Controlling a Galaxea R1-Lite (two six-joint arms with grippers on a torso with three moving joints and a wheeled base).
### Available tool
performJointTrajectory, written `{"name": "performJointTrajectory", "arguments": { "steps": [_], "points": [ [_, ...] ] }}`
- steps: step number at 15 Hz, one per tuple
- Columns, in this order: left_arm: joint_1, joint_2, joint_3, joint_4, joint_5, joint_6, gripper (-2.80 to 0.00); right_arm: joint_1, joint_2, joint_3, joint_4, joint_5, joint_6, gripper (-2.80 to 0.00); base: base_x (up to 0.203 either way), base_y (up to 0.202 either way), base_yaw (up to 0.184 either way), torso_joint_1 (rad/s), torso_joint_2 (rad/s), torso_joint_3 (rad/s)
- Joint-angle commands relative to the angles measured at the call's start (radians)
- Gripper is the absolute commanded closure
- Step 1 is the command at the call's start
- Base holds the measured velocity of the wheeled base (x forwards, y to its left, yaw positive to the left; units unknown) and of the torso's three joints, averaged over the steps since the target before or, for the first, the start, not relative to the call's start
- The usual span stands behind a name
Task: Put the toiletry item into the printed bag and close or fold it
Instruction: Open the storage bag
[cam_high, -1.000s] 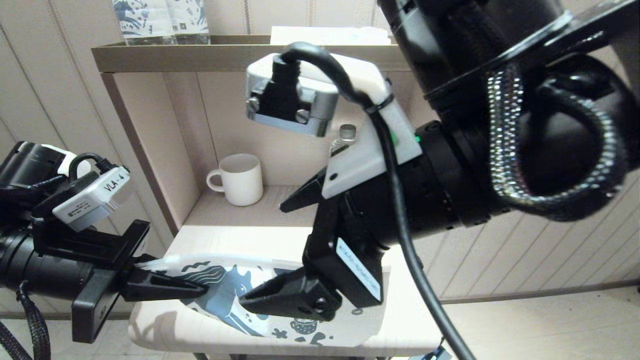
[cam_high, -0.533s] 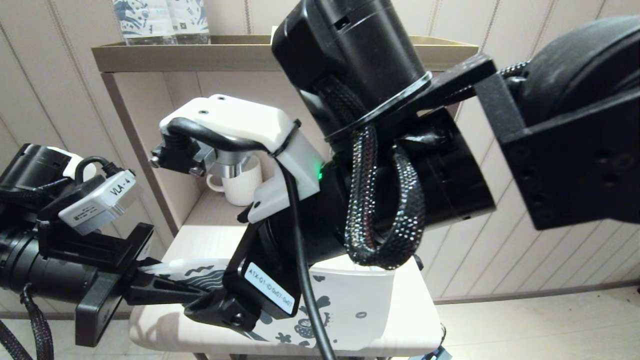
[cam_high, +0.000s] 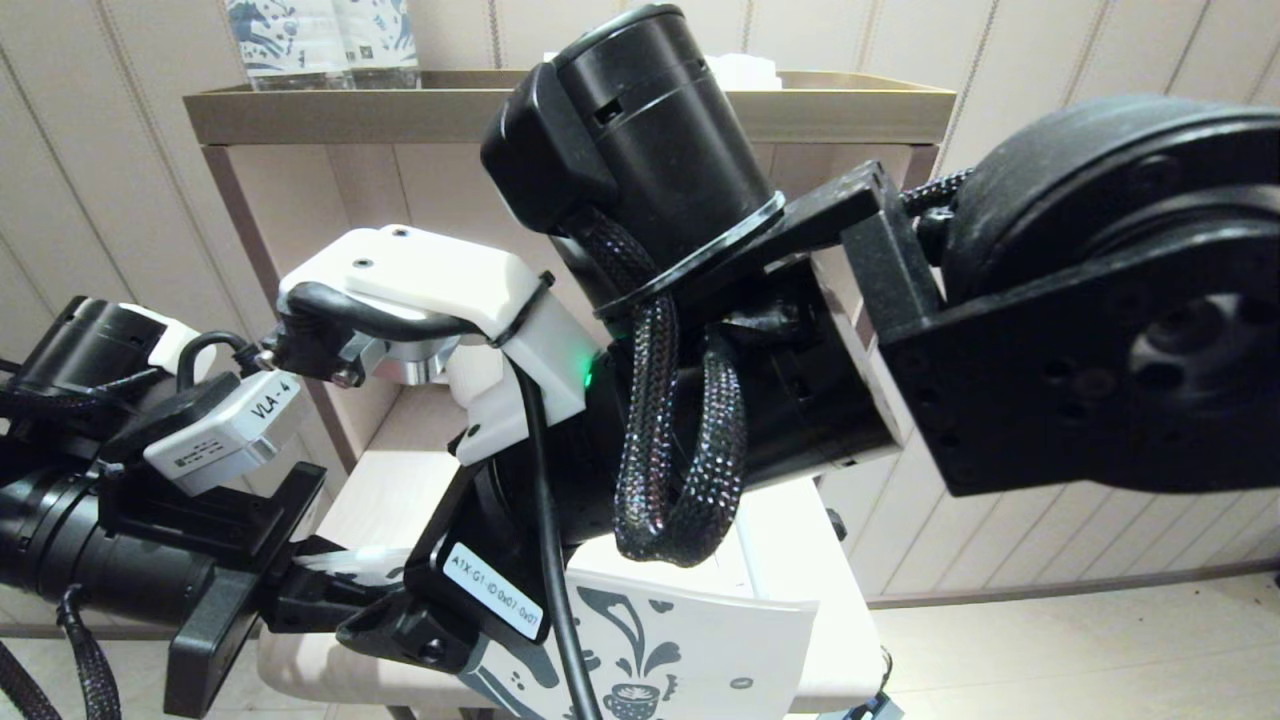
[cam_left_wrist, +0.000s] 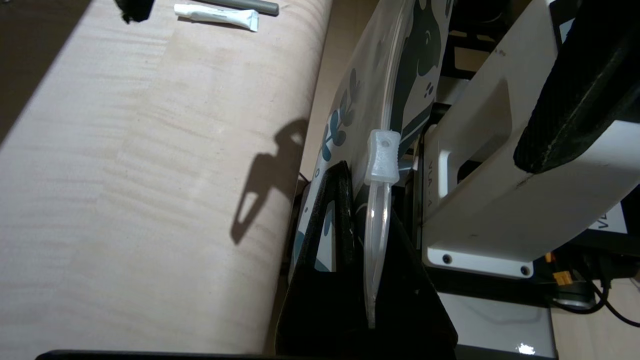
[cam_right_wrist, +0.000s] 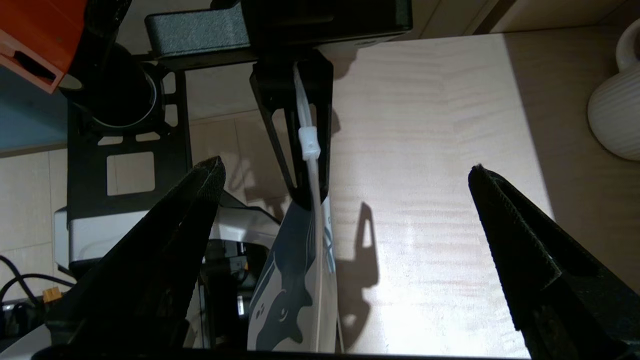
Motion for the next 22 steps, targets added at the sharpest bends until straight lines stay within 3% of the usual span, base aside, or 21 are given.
{"name": "performJointTrajectory", "arguments": {
  "steps": [1,13,14,15,22],
  "points": [
    [-0.001,0.001,0.0,0.003,-0.002,0.005,0.0,0.007,0.018,0.0,-0.014,0.0,-0.001,-2.8,0.0,0.0,0.0,0.0,0.0,0.0],
    [-0.001,-0.001,0.0,0.001,-0.002,0.003,0.0,0.011,0.029,-0.002,-0.038,0.0,0.017,-2.8,0.0,0.0,0.0,0.0,0.0,0.0],
    [-0.001,-0.001,0.0,0.003,-0.002,0.003,0.0,0.011,0.029,-0.002,-0.039,-0.002,0.017,-0.44,0.0,0.0,0.0,0.0,0.0,0.0],
    [-0.001,-0.001,0.0,0.001,-0.002,0.003,0.0,0.011,0.03,-0.002,-0.041,0.0,0.017,0.0,0.0,0.0,0.0,0.0,0.0,0.0],
    [-0.001,-0.007,0.001,0.003,-0.005,0.002,0.0,0.019,0.03,-0.001,-0.065,0.004,0.04,0.0,0.0,0.0,0.0,0.0,0.0,0.0]
  ]
}}
